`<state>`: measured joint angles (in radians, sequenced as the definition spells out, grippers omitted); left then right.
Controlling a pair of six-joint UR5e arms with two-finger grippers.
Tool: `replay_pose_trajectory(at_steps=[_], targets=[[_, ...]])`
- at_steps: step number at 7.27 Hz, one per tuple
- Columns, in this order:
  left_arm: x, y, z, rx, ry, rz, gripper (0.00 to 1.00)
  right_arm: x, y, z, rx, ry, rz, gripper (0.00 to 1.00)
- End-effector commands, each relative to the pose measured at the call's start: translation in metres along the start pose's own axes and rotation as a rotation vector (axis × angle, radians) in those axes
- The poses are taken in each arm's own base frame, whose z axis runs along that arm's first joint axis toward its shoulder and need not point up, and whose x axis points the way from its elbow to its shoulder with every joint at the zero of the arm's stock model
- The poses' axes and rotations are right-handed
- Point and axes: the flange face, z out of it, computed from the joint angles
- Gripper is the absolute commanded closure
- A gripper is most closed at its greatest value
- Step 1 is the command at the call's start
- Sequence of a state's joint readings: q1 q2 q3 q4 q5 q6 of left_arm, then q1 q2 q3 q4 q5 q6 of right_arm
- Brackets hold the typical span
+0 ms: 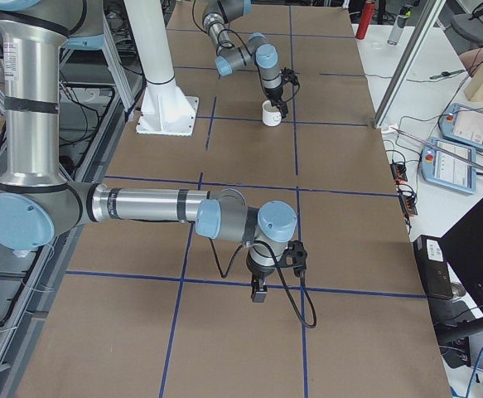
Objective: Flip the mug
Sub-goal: 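Set the mug down upright, release it, and withdraw the left arm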
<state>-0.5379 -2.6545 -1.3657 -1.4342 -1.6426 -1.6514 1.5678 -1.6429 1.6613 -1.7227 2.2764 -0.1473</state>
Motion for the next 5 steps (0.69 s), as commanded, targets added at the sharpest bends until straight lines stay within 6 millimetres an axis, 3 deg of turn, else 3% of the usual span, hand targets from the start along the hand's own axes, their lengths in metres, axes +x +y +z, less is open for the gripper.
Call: replay_pose_trajectory(at_steps=[1,2,4,5], targets=[[-0.066,-0.058,-0.049,-0.019,0.071,0.086,0.01,0.0,0.0,0.0,0.0,0.0,0.0,0.0],[-0.121,-0.083,-0.072,0.013,0.093,0.181,0.01,0.0,0.0,0.0,0.0,0.0,0.0,0.0],[-0.219,-0.159,-0.103,0.033,0.088,0.307,0.01,0.0,0.0,0.0,0.0,0.0,0.0,0.0],[-0.305,-0.187,-0.116,0.021,0.084,0.416,0.01,0.0,0.0,0.0,0.0,0.0,0.0,0.0]])
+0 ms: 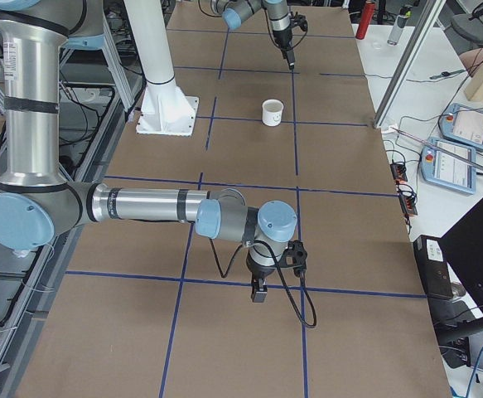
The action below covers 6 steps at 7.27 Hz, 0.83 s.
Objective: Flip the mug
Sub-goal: 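Set the mug down upright, release it, and withdraw the left arm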
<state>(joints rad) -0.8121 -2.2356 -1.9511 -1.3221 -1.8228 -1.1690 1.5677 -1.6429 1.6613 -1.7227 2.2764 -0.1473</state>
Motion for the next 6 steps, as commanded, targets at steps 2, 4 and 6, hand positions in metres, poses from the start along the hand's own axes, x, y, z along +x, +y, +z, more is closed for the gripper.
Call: replay_pose_trajectory(at_steps=[2,4,6], targets=[[-0.227,-0.057,-0.06,-0.023,-0.031,0.227,0.01,0.0,0.0,0.0,0.0,0.0,0.0,0.0],[-0.348,-0.067,-0.075,-0.064,-0.077,0.367,0.01,0.0,0.0,0.0,0.0,0.0,0.0,0.0],[-0.493,-0.08,-0.076,-0.139,-0.044,0.419,0.01,0.0,0.0,0.0,0.0,0.0,0.0,0.0]])
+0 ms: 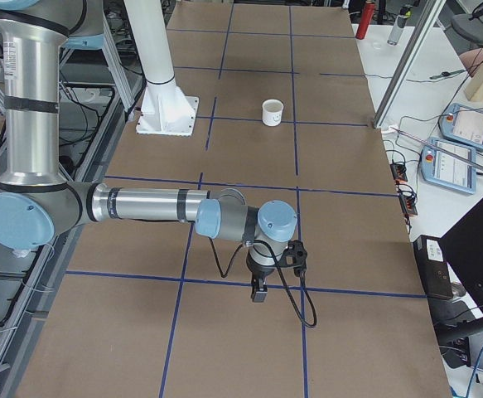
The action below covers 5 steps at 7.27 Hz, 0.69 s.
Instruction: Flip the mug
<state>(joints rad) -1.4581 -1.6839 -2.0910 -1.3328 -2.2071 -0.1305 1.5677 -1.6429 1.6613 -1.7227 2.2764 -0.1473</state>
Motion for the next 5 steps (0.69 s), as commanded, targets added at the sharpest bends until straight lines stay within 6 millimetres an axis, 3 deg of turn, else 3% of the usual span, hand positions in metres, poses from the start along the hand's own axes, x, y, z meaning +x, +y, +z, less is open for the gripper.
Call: replay_pose_trajectory(at_steps=[1,2,3,4,5], targets=[[-0.125,0.046,0.033,-0.088,0.048,0.005,0.01,0.0,0.0,0.0,0.0,0.0,0.0,0.0],[-0.172,0.071,0.059,-0.142,0.061,0.004,0.01,0.0,0.0,0.0,0.0,0.0,0.0,0.0],[-0.199,0.087,0.083,-0.196,0.079,-0.028,0.01,0.0,0.0,0.0,0.0,0.0,0.0,0.0],[-0.208,0.119,0.099,-0.236,0.091,-0.071,0.01,0.0,0.0,0.0,0.0,0.0,0.0,0.0],[-0.21,0.132,0.105,-0.245,0.105,-0.087,0.0,0.0,0.0,0.0,0.0,0.0,0.0,0.0]])
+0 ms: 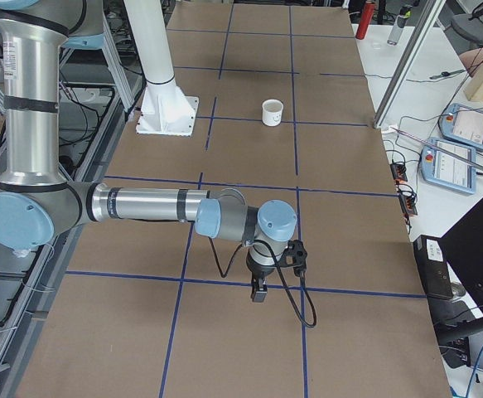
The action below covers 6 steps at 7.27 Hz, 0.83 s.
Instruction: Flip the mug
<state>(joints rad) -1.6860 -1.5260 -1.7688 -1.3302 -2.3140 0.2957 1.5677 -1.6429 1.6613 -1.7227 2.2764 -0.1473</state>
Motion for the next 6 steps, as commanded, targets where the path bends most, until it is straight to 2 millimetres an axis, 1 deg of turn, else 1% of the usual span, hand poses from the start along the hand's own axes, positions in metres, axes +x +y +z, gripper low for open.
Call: replay_pose_trajectory(at_steps=[1,3,6], targets=[[-0.008,0.019,0.014,-0.017,0.032,-0.029,0.0,0.0,0.0,0.0,0.0,0.0,0.0,0.0],[0.0,0.012,0.005,0.003,0.026,-0.004,0.0,0.0,0.0,0.0,0.0,0.0,0.0,0.0],[0.001,0.004,0.005,0.054,0.006,0.063,0.0,0.0,0.0,0.0,0.0,0.0,0.0,0.0]])
